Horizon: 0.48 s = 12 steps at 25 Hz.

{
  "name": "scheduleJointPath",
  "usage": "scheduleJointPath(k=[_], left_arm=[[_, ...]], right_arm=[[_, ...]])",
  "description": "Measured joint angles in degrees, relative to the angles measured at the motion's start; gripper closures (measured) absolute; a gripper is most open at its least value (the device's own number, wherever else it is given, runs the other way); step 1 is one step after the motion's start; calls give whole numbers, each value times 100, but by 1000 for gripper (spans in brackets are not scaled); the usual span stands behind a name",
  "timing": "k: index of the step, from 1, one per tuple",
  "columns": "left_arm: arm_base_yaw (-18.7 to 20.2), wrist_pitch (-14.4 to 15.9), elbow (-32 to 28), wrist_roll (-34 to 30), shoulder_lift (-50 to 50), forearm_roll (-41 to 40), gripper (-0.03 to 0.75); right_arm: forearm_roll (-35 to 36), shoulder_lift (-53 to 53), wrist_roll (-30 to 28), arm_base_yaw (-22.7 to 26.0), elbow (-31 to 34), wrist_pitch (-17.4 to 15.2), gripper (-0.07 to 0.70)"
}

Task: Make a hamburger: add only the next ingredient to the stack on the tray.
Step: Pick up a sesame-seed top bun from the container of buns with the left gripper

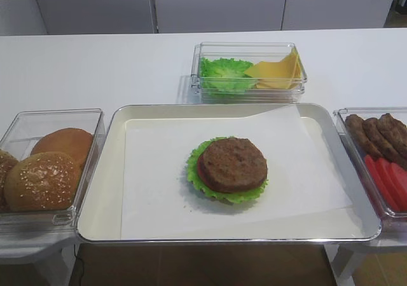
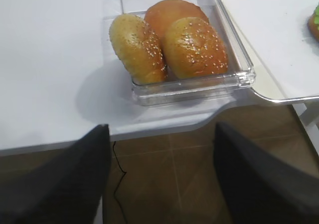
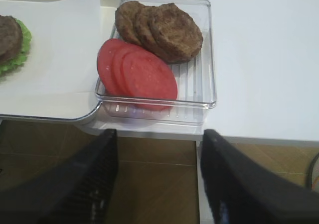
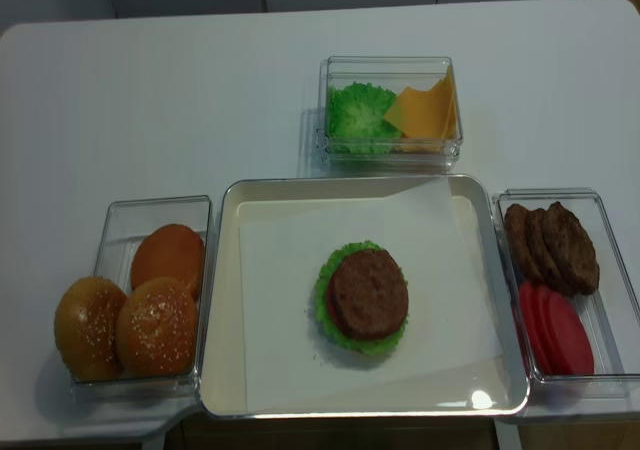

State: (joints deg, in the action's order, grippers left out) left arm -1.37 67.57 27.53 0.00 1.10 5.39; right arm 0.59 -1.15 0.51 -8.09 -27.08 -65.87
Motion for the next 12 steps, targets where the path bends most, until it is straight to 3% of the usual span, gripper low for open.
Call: scheduleJointPath(k=[12], left_arm=[[0,-11,0,0,0,0,238]], right_arm=[[0,0,0,0,0,0,227]])
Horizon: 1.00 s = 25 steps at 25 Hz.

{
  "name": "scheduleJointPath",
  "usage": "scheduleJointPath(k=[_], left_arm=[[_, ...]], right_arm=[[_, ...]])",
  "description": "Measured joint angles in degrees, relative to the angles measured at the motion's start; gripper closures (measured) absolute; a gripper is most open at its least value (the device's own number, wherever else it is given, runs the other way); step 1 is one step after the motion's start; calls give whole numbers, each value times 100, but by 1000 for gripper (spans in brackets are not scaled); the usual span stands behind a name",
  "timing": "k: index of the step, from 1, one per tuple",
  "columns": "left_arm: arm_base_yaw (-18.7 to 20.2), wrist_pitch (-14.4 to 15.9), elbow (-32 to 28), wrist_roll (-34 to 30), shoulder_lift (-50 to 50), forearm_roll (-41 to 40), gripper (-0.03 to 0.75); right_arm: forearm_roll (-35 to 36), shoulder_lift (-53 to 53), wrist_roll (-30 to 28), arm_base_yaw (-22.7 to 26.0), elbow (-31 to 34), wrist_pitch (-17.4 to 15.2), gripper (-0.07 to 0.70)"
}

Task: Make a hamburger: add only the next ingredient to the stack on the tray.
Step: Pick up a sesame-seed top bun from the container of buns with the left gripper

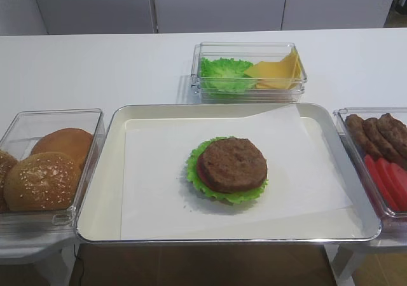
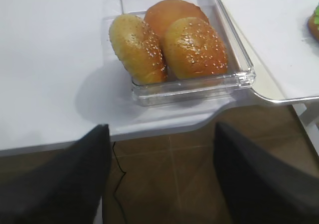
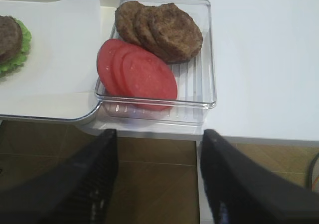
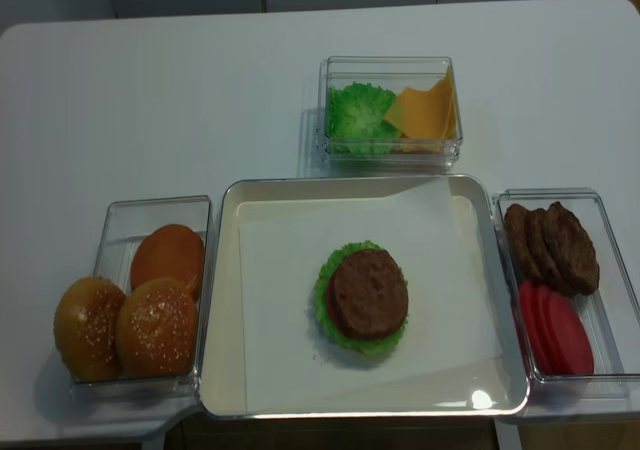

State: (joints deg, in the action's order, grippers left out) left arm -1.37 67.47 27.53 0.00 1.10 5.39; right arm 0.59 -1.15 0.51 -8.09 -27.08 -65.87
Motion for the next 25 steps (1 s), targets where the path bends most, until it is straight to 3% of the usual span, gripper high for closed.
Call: scheduleJointPath(k=[7,17,25], left_arm=[[0,-194,283,406,-240,21,238],[0,-685,678,751,-2675,-60,238],[0,-1111,1408,976,-4429,-60,238]], right_arm=[[0,0,0,0,0,0,227],[0,0,0,0,0,0,227],[0,0,0,0,0,0,227]])
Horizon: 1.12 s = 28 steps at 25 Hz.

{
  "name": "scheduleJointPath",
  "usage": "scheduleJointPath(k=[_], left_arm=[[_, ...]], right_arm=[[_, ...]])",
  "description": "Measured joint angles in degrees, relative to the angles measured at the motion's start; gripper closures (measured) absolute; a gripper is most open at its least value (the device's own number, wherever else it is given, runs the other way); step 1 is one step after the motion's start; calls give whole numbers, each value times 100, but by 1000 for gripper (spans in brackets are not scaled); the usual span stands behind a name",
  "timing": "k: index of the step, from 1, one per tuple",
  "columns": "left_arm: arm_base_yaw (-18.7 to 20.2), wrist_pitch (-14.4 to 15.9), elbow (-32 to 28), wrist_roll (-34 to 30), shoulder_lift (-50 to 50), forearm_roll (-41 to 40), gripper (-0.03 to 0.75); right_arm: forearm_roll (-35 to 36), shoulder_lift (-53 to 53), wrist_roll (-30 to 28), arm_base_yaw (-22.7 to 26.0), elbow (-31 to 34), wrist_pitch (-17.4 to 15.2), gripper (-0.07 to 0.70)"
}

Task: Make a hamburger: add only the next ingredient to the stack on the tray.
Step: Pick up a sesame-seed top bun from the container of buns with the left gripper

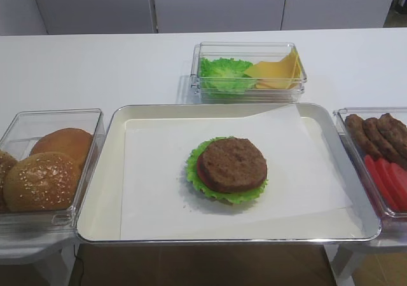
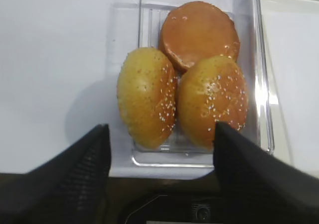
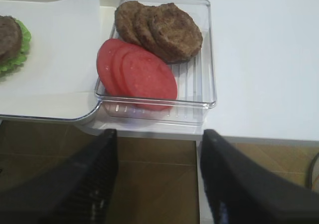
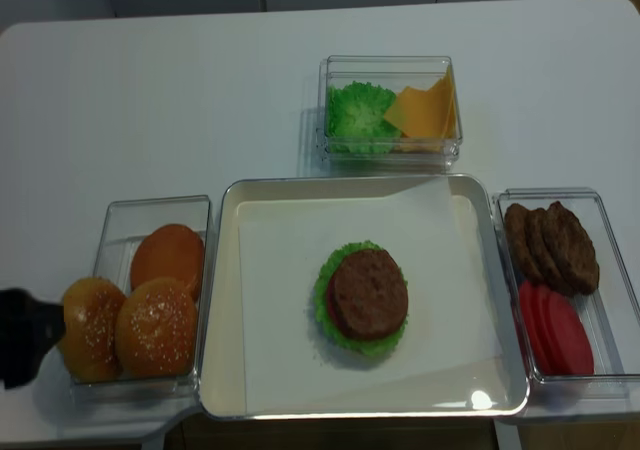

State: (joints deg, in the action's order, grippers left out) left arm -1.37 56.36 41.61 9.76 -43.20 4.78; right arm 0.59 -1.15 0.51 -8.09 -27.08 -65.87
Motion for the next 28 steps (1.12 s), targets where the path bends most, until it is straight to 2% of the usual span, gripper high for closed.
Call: scheduleJointPath(k=[5,15,19,22,28], left_arm=[[-51,-105,119,-191,-838,0,239],[-849,-381,132,-1117,-1712,809,242],[-1204,-394,132,-1664,-1970,1430,243],[-1438,-368,132,-2043,-2108,1600,243],[-1587,-290,132,-2571,-2547,2035,244]], right_arm=[[0,0,18,0,0,0,227],[0,0,18,0,0,0,227],[0,0,18,0,0,0,227],[0,0,18,0,0,0,227],[0,0,18,0,0,0,227]])
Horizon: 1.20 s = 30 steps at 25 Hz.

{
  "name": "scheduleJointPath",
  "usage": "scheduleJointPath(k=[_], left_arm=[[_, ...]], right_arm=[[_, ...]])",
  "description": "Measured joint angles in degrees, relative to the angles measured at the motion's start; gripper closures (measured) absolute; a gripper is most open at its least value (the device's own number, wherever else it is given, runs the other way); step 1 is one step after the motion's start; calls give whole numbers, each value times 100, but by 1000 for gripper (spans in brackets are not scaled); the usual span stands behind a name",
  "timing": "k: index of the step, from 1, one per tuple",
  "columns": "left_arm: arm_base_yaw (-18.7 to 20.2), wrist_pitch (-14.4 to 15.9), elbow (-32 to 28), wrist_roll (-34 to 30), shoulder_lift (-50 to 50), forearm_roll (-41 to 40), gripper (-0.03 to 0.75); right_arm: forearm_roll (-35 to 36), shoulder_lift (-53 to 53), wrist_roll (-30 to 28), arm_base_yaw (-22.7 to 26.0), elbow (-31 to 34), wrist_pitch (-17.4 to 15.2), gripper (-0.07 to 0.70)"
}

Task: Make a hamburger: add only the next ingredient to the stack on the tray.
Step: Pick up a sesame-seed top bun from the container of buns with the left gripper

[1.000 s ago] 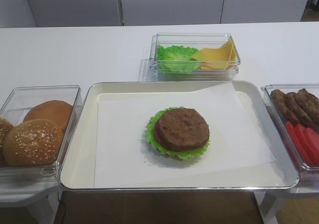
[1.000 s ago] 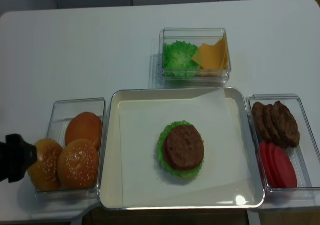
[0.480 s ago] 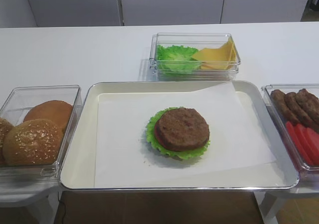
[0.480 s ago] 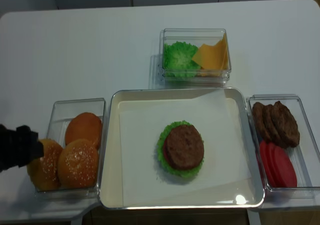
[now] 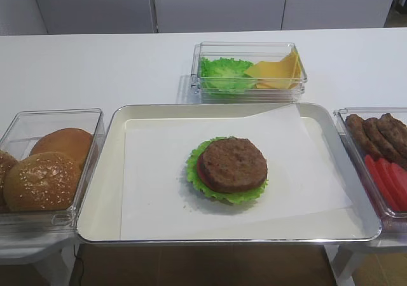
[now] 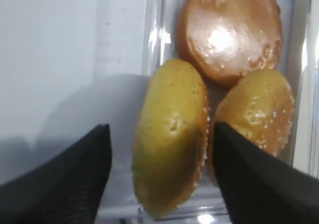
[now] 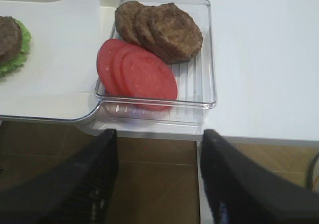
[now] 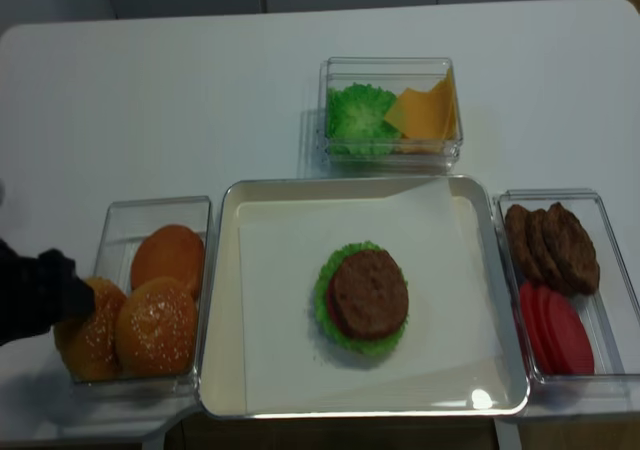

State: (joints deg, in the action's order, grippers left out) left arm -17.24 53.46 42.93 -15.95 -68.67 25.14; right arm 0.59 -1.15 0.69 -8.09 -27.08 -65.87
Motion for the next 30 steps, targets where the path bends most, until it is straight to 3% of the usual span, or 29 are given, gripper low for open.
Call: scheduleJointPath(k=[7,22,30], left_arm=[[0,15,0,-242,-395,248,249],[0,84,274,-430,-405,184,433],[0,258,396,-440,-405,116,458]], right_arm=[[0,0,0,0,0,0,227],[0,0,0,0,0,0,227],[0,0,-12,0,0,0,227]])
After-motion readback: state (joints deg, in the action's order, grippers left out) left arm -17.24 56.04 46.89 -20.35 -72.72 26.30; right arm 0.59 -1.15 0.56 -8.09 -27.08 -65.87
